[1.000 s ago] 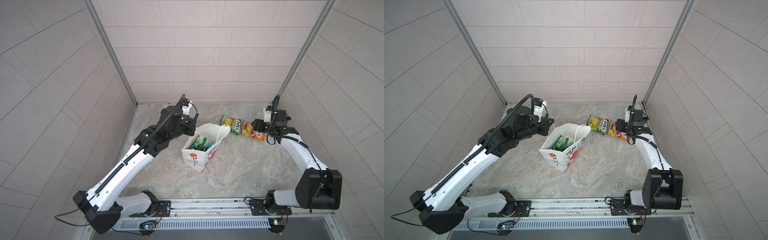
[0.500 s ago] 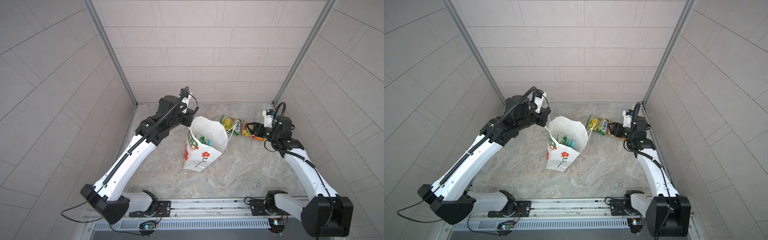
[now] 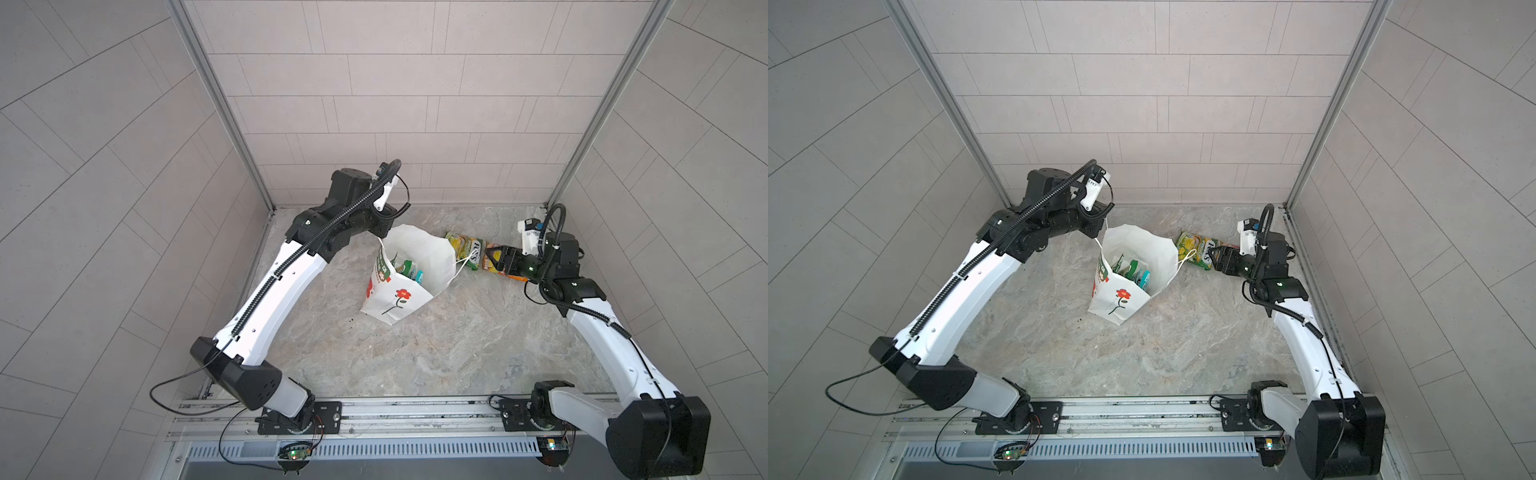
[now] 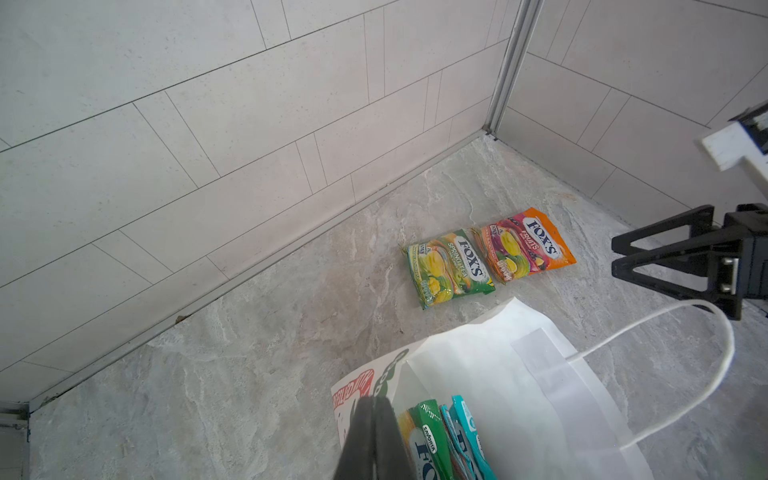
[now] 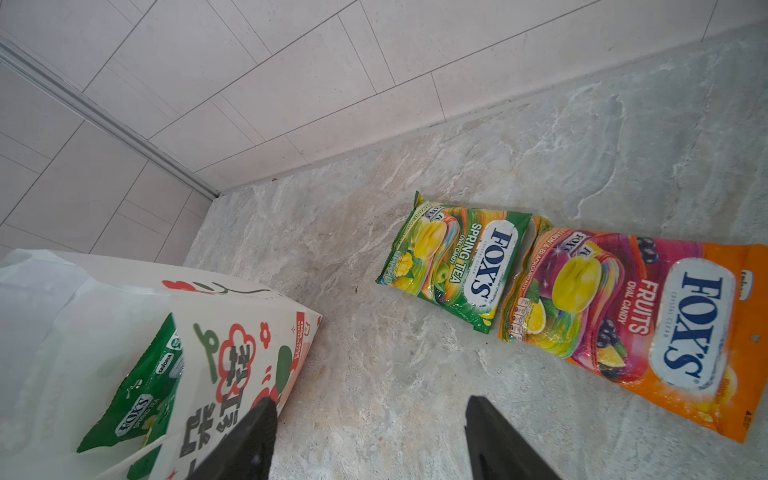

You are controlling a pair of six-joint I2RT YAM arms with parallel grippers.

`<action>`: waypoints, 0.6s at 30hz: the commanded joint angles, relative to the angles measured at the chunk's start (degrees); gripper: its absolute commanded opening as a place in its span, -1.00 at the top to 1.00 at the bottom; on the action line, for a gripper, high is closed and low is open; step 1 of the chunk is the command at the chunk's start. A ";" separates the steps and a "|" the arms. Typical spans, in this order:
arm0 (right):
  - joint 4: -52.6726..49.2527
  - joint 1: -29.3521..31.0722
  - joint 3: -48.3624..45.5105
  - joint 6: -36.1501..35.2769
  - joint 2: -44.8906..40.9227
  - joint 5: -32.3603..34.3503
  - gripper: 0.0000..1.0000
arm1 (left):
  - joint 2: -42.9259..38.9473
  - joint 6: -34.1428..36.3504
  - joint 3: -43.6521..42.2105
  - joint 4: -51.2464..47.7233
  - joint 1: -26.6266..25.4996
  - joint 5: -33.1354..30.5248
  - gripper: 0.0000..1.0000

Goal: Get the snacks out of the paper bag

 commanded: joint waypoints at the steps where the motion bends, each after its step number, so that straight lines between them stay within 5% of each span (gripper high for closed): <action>1: -1.02 0.80 2.25 -1.39 -2.19 2.02 -0.46 | 1.57 5.01 8.36 1.96 0.40 0.55 1.00; 8: -1.20 2.61 4.13 -1.66 -3.32 1.52 -0.46 | 7.58 5.08 16.16 -2.70 0.35 5.81 1.00; 18: -3.39 12.27 8.99 -6.09 -5.13 1.64 -0.46 | 2.89 -2.58 3.44 0.32 -3.09 8.90 1.00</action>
